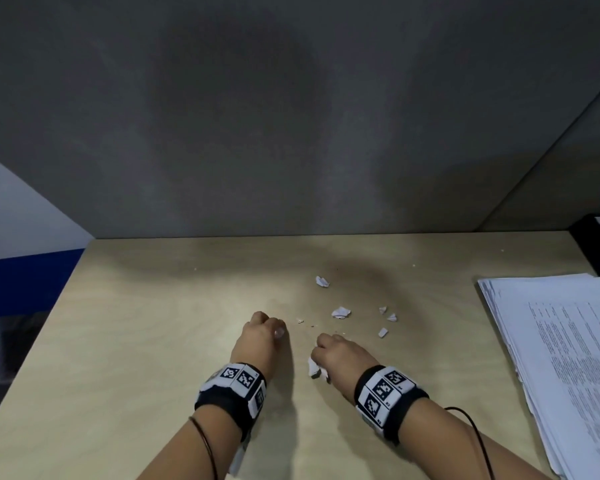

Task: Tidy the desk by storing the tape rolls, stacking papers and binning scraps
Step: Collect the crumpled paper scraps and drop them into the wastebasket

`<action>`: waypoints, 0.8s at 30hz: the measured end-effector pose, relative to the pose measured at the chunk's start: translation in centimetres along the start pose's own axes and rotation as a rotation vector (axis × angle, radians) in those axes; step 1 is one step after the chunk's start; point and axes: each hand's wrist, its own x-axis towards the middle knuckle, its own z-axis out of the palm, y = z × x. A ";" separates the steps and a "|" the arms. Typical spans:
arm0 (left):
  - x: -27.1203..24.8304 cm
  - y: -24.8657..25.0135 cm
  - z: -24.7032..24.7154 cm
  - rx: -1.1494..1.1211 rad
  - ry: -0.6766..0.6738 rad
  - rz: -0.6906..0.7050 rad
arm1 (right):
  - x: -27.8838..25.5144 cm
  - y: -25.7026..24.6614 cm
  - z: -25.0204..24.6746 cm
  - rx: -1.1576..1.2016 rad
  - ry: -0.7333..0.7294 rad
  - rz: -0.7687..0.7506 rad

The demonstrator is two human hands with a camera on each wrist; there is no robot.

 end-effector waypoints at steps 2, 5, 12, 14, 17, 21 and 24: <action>-0.4 -0.2 0.3 -0.010 0.003 0.023 | 0.0 -0.3 0.1 -0.018 -0.018 -0.002; -0.8 0.0 0.4 0.027 -0.015 0.051 | 0.2 -0.2 0.5 -0.094 -0.027 -0.016; -0.8 1.0 0.3 0.119 -0.041 0.028 | -0.3 -0.3 1.5 -0.088 -0.044 0.024; -0.8 1.4 0.2 0.133 -0.073 0.027 | -0.8 -0.5 0.6 -0.012 -0.043 0.004; -0.7 1.5 -0.1 0.081 -0.076 0.033 | -1.5 1.1 -0.4 0.119 0.057 0.178; -0.7 1.6 -0.1 0.081 -0.102 0.049 | -3.2 6.7 -2.4 0.359 0.340 0.480; -0.9 2.0 0.2 0.087 -0.102 0.027 | -3.9 10.2 -3.3 0.397 0.341 0.598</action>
